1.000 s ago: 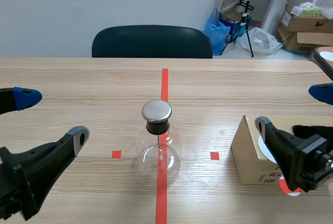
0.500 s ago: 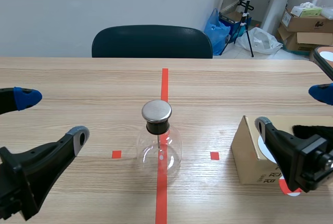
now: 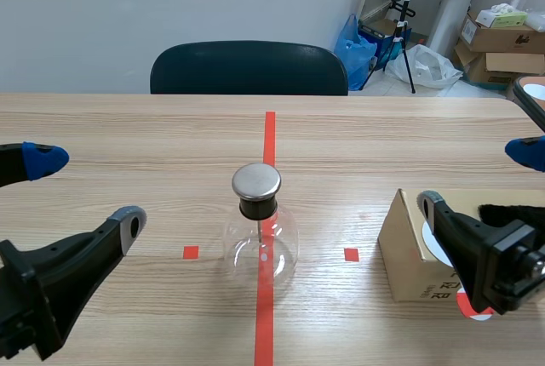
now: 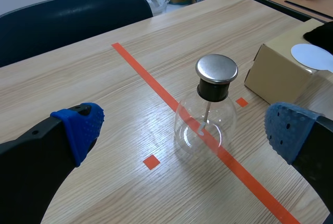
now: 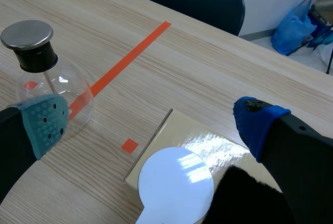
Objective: Do the electroscope experiment
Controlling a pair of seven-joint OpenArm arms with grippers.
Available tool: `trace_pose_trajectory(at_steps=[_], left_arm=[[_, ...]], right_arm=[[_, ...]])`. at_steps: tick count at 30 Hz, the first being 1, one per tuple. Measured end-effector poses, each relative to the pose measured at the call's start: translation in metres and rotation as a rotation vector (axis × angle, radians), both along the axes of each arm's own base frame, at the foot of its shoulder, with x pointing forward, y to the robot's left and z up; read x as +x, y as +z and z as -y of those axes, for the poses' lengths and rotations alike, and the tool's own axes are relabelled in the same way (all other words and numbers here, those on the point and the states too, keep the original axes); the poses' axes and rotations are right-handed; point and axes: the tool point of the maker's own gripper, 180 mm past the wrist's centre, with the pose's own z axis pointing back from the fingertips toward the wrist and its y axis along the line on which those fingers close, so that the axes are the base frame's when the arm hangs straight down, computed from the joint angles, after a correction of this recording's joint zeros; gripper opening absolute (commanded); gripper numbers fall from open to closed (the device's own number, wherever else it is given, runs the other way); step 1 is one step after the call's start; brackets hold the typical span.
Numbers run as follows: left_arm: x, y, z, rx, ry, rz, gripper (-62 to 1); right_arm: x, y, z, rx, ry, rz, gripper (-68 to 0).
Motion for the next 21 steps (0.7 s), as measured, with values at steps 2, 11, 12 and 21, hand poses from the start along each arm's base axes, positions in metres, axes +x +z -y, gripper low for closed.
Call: trace_pose_trajectory(at_steps=[2, 11, 12, 21], left_arm=[[0.0, 0.0, 0.0, 0.0, 0.0, 0.0, 1.4], [0.0, 0.0, 0.0, 0.0, 0.0, 0.0, 1.4], [0.0, 0.0, 0.0, 0.0, 0.0, 0.0, 1.4], [0.0, 0.0, 0.0, 0.0, 0.0, 0.0, 1.4]], right_arm=[[0.0, 0.0, 0.0, 0.0, 0.0, 0.0, 0.4], [-0.0003, -0.0004, -0.0004, -0.012, 0.005, 0.004, 0.4], [-0.0003, -0.0003, -0.0004, -0.012, 0.005, 0.004, 0.4], [-0.0023, -0.0045, -0.0023, -0.076, 0.033, 0.011, 0.4]])
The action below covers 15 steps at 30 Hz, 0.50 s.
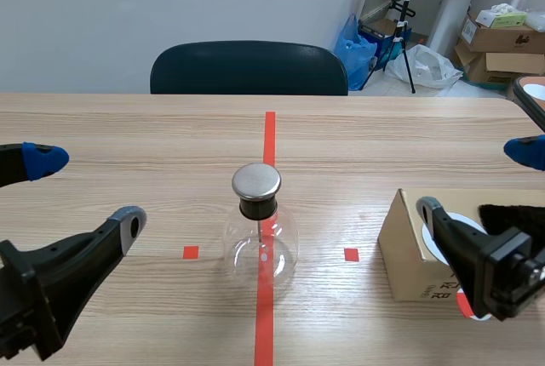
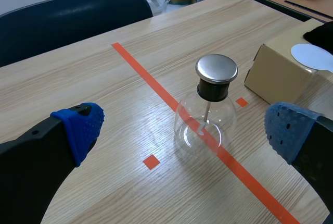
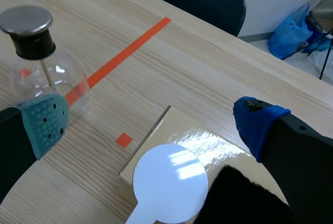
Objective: Do the electroscope experiment
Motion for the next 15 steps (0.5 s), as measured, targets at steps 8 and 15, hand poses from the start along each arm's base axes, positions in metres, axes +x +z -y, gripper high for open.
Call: trace_pose_trajectory(at_steps=[8, 15], left_arm=[[0.0, 0.0, 0.0, 0.0, 0.0, 0.0, 1.4], [0.0, 0.0, 0.0, 0.0, 0.0, 0.0, 1.4]], right_arm=[[-0.008, -0.01, 0.002, -0.072, 0.006, -0.01, 0.4], [-0.032, -0.031, 0.016, -0.187, -0.044, -0.059, 0.4]])
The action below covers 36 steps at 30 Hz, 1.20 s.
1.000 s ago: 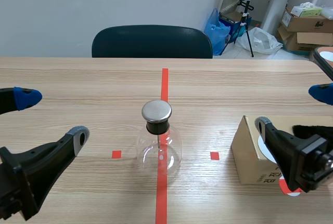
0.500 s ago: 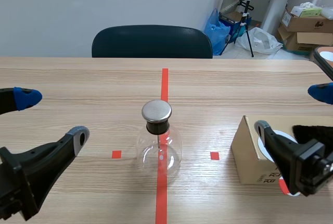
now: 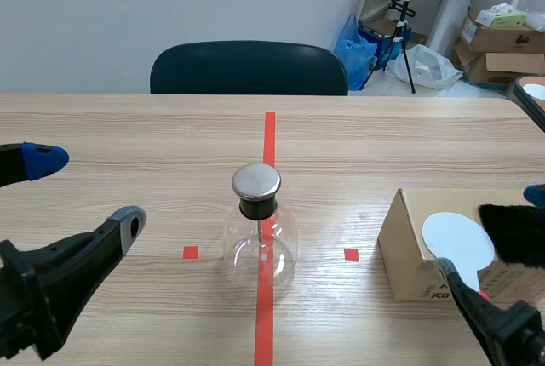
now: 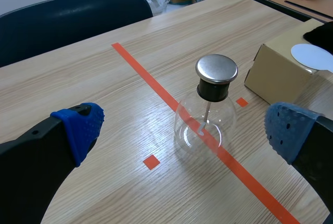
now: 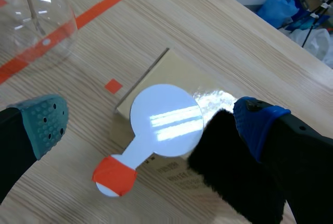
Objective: Do the electroscope experiment
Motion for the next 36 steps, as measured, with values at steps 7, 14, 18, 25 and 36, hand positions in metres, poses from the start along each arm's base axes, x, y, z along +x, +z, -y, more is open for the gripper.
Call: trace_pose_trajectory(at_steps=[7, 14, 18, 25, 36], left_arm=[[0.0, 0.0, 0.0, 0.0, 0.0, 0.0, 1.4], [0.0, 0.0, 0.0, 0.0, 0.0, 0.0, 1.4], [0.0, 0.0, 0.0, 0.0, 0.0, 0.0, 1.4], [0.0, 0.0, 0.0, 0.0, 0.0, 0.0, 1.4], [0.0, 0.0, 0.0, 0.0, 0.0, 0.0, 1.4]], right_arm=[[-0.025, -0.006, 0.005, -0.087, -0.006, 0.004, 0.4], [-0.05, -0.009, 0.011, -0.187, -0.001, 0.022, 0.4], [-0.059, -0.011, 0.016, -0.333, 0.013, 0.063, 0.4], [-0.075, -0.013, 0.009, -0.649, 0.074, 0.169, 0.4], [-0.087, -0.047, 0.0, -0.827, 0.126, 0.173, 0.4]])
